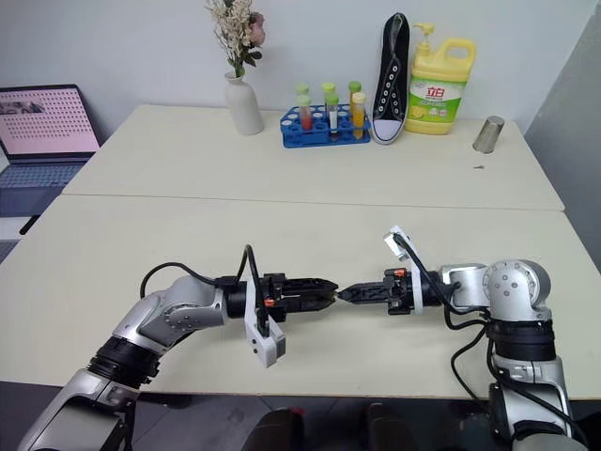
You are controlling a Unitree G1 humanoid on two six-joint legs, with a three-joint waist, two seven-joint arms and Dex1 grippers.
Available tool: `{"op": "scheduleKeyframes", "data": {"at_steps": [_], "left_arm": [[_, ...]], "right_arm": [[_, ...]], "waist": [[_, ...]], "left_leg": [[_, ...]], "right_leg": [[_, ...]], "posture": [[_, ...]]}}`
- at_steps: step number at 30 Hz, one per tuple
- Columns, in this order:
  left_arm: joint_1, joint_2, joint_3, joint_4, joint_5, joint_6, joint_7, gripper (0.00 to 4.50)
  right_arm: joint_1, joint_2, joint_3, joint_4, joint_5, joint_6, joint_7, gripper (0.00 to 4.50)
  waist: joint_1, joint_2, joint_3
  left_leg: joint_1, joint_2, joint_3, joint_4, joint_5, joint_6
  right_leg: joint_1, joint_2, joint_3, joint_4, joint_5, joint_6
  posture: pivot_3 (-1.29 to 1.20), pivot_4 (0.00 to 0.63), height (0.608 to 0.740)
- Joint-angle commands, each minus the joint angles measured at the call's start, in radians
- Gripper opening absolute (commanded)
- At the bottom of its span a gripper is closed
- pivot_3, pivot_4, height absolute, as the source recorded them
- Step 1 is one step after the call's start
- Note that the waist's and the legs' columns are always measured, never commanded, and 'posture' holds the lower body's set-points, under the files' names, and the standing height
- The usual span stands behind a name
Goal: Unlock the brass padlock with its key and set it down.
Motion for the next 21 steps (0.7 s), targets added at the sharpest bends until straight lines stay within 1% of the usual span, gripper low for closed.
{"op": "scheduleKeyframes", "data": {"at_steps": [1, 4, 9, 11, 13, 15, 16, 18, 19, 21], "left_arm": [[-0.005, 0.004, 0.008, -0.031, 0.001, -0.036, 0.034, 0.98], [-0.006, 0.006, 0.007, -0.028, 0.009, -0.04, 0.046, 0.98], [-0.002, 0.007, 0.004, -0.03, 0.003, -0.033, 0.049, 0.98], [0.004, 0.005, 0.006, -0.034, -0.009, -0.024, 0.047, 0.98], [0.007, 0.004, 0.007, -0.035, -0.021, -0.016, 0.046, 0.98], [0.008, 0.001, 0.011, -0.033, -0.034, -0.001, 0.047, 0.98], [0.008, 0.002, 0.012, -0.036, -0.036, 0.001, 0.047, 0.98], [0.007, 0.003, 0.014, -0.041, -0.048, 0.011, 0.046, 0.98], [0.006, 0.003, 0.014, -0.043, -0.053, 0.015, 0.045, 0.98], [0.006, 0.003, 0.012, -0.048, -0.062, 0.019, 0.043, 0.98]], "right_arm": [[-0.028, 0.001, -0.037, 0.01, 0.04, 0.008, -0.032, 0.0], [-0.031, -0.007, -0.026, 0.021, 0.068, 0.008, -0.038, 0.0], [-0.021, -0.016, -0.005, -0.038, 0.049, 0.007, -0.027, 0.0], [-0.001, -0.03, 0.012, -0.092, 0.057, -0.021, 0.007, 0.4], [0.025, -0.072, 0.062, -0.165, 0.033, -0.087, 0.069, 0.9], [0.049, -0.13, 0.119, -0.219, -0.026, -0.185, 0.138, 1.63], [0.066, -0.182, 0.165, -0.254, -0.084, -0.268, 0.197, 2.1], [0.113, -0.29, 0.24, -0.301, -0.207, -0.446, 0.317, 2.84], [0.136, -0.324, 0.255, -0.314, -0.25, -0.524, 0.363, 3.17], [0.163, -0.338, 0.253, -0.314, -0.301, -0.624, 0.385, 3.17]], "waist": [[0.0, 0.0, 0.0], [0.0, 0.0, 0.0], [0.0, 0.0, 0.0], [0.0, 0.0, 0.0], [0.0, 0.0, 0.0], [0.0, 0.0, 0.0], [0.0, 0.0, 0.0], [0.001, 0.0, 0.0], [0.002, 0.0, 0.0], [0.002, 0.0, 0.0]], "left_leg": [[0.0, 0.0, 0.0, 0.0, 0.0, 0.0], [0.0, 0.0, 0.0, 0.0, 0.0, 0.0], [0.0, 0.0, 0.0, 0.0, 0.0, 0.0], [0.0, 0.0, 0.0, 0.0, 0.0, 0.0], [-0.001, 0.0, 0.0, 0.0, 0.0, 0.0], [-0.001, 0.0, 0.0, 0.0, 0.0, 0.0], [-0.001, 0.0, 0.0, 0.0, 0.0, 0.0], [-0.001, -0.001, 0.0, 0.0, 0.0, 0.0], [-0.001, -0.001, 0.0, 0.0, 0.0, 0.0], [-0.001, -0.001, 0.0, 0.001, 0.0, 0.0]], "right_leg": [[0.0, 0.0, 0.0, 0.0, 0.0, 0.0], [0.0, 0.0, 0.0, 0.0, 0.0, 0.0], [0.0, 0.0, 0.0, 0.0, 0.0, 0.0], [0.0, 0.0, 0.0, 0.0, 0.0, 0.0], [0.0, 0.0, 0.0, 0.0, 0.0, 0.0], [0.0, 0.0, -0.001, -0.001, 0.0, 0.0], [0.0, 0.0, -0.001, -0.001, 0.0, 0.0], [-0.001, 0.0, -0.001, -0.001, 0.0, 0.001], [-0.001, 0.0, -0.002, -0.001, -0.002, 0.003], [-0.001, 0.0, -0.002, -0.001, -0.002, 0.005]], "posture": [[0.0, 0.15, 0.74], [0.0, 0.15, 0.74], [0.0, 0.15, 0.74], [0.0, 0.15, 0.74], [0.0, 0.15, 0.74], [0.0, 0.15, 0.74], [0.0, 0.15, 0.74], [0.0, 0.15, 0.74], [0.0, 0.15, 0.74], [0.0, 0.15, 0.74]]}}
